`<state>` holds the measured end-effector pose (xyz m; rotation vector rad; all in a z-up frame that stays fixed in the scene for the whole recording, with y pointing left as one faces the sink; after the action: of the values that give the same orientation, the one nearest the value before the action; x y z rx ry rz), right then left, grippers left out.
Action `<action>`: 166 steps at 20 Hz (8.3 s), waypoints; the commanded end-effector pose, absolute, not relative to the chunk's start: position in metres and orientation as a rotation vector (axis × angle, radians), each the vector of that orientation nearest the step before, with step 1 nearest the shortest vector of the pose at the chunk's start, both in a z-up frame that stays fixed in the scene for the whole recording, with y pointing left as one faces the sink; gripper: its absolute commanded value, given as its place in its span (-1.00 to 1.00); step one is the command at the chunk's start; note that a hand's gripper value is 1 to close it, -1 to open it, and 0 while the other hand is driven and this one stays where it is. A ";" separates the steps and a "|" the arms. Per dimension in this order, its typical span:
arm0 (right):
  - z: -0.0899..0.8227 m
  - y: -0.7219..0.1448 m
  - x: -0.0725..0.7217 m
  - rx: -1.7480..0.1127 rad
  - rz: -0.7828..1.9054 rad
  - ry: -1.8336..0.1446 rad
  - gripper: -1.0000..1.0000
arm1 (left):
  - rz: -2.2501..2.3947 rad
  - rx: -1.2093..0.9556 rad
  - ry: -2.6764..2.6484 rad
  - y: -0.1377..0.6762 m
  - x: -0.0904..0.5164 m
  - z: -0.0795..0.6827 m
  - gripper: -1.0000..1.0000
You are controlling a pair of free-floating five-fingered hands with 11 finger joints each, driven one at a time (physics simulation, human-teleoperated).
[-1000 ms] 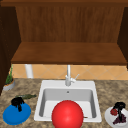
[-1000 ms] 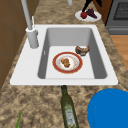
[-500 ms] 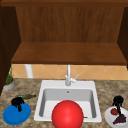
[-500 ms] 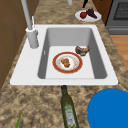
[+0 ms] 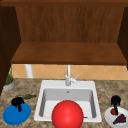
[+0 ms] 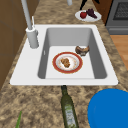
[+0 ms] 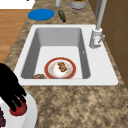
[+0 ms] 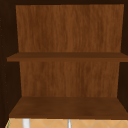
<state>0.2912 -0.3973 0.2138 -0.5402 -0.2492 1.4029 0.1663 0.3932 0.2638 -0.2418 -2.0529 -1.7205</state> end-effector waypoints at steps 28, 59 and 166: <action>0.117 -0.390 0.291 -0.689 1.234 -0.361 1.00 | -1.720 -0.242 -2.053 0.393 0.166 0.264 0.00; 0.222 -0.293 0.264 -0.991 1.091 -0.618 1.00 | -1.720 -0.242 -2.053 0.393 0.166 0.264 0.00; -0.051 -0.015 0.439 -0.723 1.428 -0.752 -1.00 | -1.720 -0.242 -2.053 0.393 0.166 0.264 0.00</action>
<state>0.4260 -0.0148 -0.0378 -0.7567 -0.7413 1.3487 0.1663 0.3932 0.2638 -0.2418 -2.0529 -1.7205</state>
